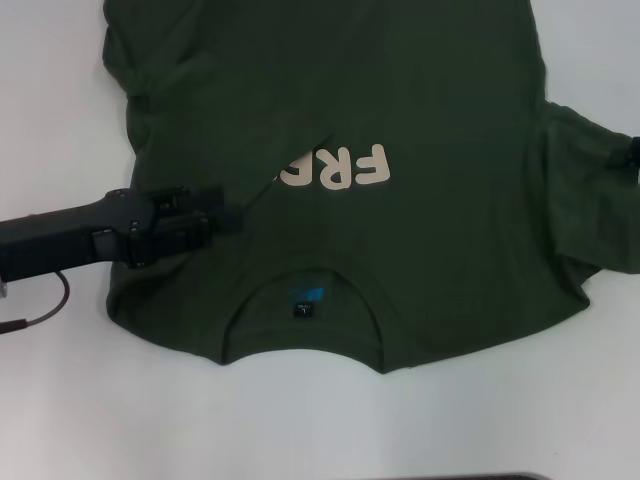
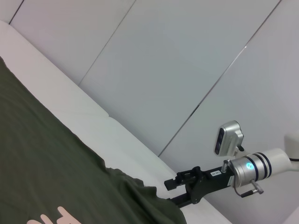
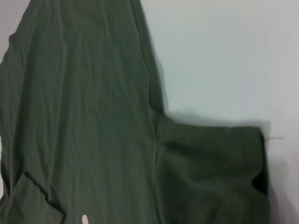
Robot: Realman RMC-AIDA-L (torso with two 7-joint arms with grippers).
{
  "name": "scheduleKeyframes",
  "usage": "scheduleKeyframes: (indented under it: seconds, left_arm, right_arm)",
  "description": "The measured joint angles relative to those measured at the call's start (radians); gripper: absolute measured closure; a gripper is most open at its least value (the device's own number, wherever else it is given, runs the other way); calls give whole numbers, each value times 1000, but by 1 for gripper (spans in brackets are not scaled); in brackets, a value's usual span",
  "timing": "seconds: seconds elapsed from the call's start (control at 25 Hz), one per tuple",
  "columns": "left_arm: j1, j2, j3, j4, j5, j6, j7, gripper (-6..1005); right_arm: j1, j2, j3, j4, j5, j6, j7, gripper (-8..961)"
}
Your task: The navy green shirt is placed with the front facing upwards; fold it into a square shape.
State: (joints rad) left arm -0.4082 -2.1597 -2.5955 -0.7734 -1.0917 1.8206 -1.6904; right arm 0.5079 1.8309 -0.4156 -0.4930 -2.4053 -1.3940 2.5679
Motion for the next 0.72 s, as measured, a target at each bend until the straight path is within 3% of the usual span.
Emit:
scheduleKeyframes:
  seconds: [0.72]
  left_arm:
    - [-7, 0, 5, 4, -1, -8, 0, 416]
  right_arm:
    - [17, 14, -7, 25, 8, 30, -9, 213]
